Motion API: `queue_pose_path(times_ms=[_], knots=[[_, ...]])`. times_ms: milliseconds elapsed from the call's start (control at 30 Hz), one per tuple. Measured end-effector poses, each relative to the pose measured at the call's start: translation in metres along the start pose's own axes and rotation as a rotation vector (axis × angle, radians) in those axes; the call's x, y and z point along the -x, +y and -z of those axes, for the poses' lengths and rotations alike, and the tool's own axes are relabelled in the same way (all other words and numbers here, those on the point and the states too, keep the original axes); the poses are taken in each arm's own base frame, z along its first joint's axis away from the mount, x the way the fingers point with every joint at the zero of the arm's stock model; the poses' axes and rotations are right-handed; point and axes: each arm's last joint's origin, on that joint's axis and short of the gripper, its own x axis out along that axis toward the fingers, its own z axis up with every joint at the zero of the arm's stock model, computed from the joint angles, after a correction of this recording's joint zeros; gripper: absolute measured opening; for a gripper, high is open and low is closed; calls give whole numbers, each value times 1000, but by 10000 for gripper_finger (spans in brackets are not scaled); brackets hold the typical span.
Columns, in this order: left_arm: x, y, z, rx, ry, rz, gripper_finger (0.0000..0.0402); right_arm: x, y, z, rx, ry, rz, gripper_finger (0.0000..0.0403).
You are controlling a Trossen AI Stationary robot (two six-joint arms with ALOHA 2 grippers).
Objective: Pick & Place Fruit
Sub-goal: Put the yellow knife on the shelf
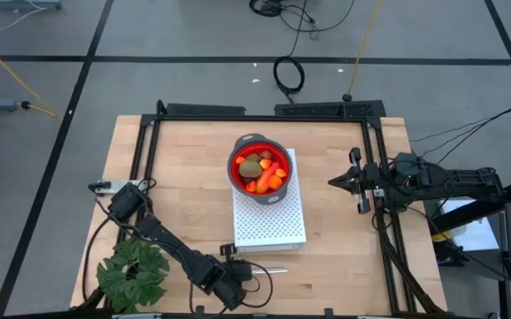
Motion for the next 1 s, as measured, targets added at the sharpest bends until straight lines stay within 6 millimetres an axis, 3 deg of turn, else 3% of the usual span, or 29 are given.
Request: queue_pose_path(times_ms=[133, 300, 700, 1000], knots=[[0, -2, 1, 6, 0, 8, 58, 0, 0, 0, 0, 0, 0, 0], [4, -5, 4, 20, -2, 15, 44, 0, 0, 0, 0, 0, 0, 0], [35, -12, 13, 67, -15, 6, 43, 0, 0, -1, 0, -5, 3, 0], [59, -11, 6, 103, -88, 37, 47, 0, 0, -1, 0, -6, 3, 0]])
